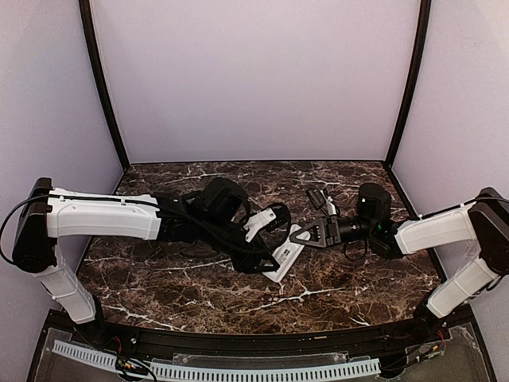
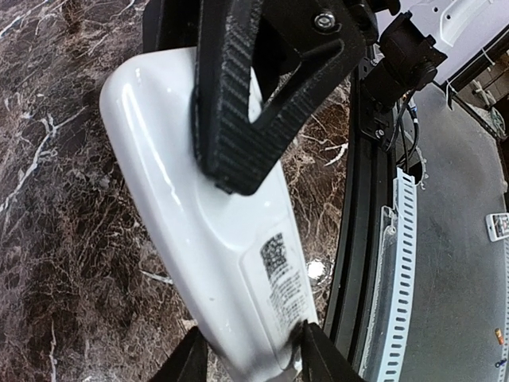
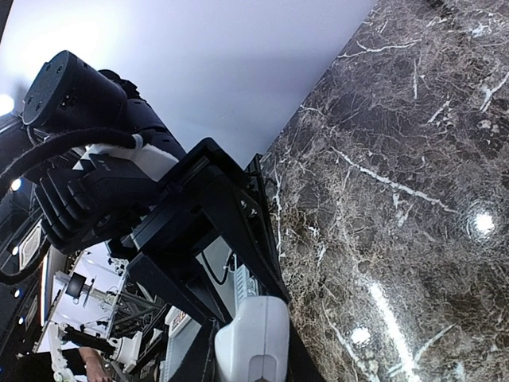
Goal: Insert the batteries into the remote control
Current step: Press the battery cover on the remote control without the battery cover.
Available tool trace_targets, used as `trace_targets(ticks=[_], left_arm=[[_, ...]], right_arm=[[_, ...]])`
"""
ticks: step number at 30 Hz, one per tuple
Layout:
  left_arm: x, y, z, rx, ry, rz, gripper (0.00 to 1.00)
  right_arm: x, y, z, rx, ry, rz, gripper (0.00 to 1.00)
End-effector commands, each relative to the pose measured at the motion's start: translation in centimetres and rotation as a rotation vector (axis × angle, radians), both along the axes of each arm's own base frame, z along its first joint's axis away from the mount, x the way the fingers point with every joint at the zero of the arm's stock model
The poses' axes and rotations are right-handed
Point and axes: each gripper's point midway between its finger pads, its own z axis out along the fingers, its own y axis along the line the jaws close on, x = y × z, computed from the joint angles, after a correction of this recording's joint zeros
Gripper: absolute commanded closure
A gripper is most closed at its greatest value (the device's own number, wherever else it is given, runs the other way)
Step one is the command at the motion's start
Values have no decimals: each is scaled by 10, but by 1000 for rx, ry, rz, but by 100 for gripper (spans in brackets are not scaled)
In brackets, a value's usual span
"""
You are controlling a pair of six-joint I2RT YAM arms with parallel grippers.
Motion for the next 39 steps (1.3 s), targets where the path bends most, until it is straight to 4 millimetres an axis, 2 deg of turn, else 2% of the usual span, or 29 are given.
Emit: trace_targets(ticks=[1,5,10,16,19,21,25,30,33,36,37,39], left_arm=[[12,24,-48,195,14,79,63],[16,28,-50,225,-17,79,64],[12,31,-53,276,-86,37,57],[11,36,-62,334,-116,22,55],[13,39,-60,338,-128,37,52],[14,37,-53,310,-138,45,47],[17,28,-22,175,-174,63,36],[6,23,20,-32,-100,30,26],[-3,21,30,-107,-61,3,23],[4,25,36,-127,-92,66,20],[11,26,46,-149,-146,104,19],[18,30,50,-148,-235,164,16]], right_arm=[[-22,4,61,149,-165,113,100],[-21,3,64,153,-160,103,100],[-19,4,65,152,-145,96,100],[-19,4,68,157,-141,95,100],[-17,4,64,141,-143,86,100],[-14,5,57,111,-135,70,100],[-12,5,48,85,-168,61,100],[-13,2,48,55,-242,53,100],[-9,2,51,28,-278,32,100],[1,2,53,-11,-277,-25,100],[5,2,53,-27,-269,-46,100],[15,2,48,-71,-237,-97,100]])
